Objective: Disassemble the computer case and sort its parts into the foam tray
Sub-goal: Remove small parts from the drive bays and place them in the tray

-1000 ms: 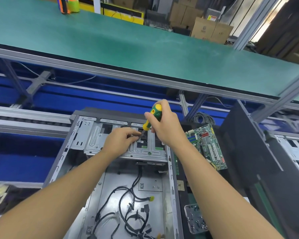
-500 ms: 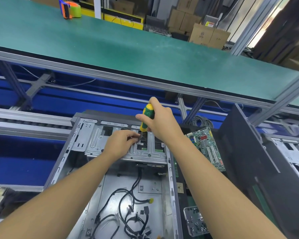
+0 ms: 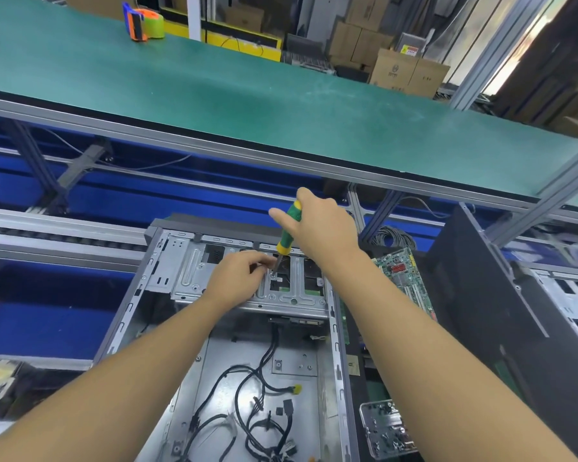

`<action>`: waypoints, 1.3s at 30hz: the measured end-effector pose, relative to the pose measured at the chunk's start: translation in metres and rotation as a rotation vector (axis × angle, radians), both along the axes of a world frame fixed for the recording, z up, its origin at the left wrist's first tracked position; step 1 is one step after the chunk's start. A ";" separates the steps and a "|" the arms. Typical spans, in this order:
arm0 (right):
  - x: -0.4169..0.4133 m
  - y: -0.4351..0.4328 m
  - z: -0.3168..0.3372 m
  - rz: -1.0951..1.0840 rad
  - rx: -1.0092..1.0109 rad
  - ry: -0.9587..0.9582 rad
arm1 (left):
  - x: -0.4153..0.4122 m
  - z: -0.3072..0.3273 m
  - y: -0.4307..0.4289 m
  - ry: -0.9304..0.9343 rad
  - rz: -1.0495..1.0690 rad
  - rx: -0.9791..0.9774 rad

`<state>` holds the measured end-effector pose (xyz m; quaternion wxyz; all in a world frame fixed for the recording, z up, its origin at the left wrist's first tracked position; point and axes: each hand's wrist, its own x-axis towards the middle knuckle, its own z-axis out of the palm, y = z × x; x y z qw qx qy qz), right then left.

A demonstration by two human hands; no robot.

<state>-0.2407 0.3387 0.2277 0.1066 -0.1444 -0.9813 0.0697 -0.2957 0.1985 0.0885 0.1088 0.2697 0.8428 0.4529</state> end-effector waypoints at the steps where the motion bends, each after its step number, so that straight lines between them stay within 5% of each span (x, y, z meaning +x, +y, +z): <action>1: 0.000 -0.002 0.001 0.049 -0.075 -0.035 | 0.000 0.000 0.000 -0.004 0.002 -0.006; 4: -0.001 -0.009 0.003 0.152 -0.248 -0.115 | 0.000 0.000 0.000 -0.016 0.000 -0.019; 11: -0.001 0.007 0.031 0.211 -0.153 -0.369 | 0.002 0.000 -0.001 -0.023 0.019 0.000; 14: -0.001 -0.002 0.029 0.242 -0.139 -0.311 | 0.003 0.001 0.002 0.064 0.029 -0.018; 17: -0.007 -0.009 0.024 0.261 0.086 -0.243 | 0.004 0.003 0.003 0.088 0.024 -0.048; 24: -0.009 -0.005 0.027 0.210 -0.172 -0.280 | 0.003 0.006 -0.001 0.023 0.049 -0.019; 39: -0.006 -0.005 0.025 0.152 -0.164 -0.272 | 0.002 0.006 -0.004 0.061 0.050 0.050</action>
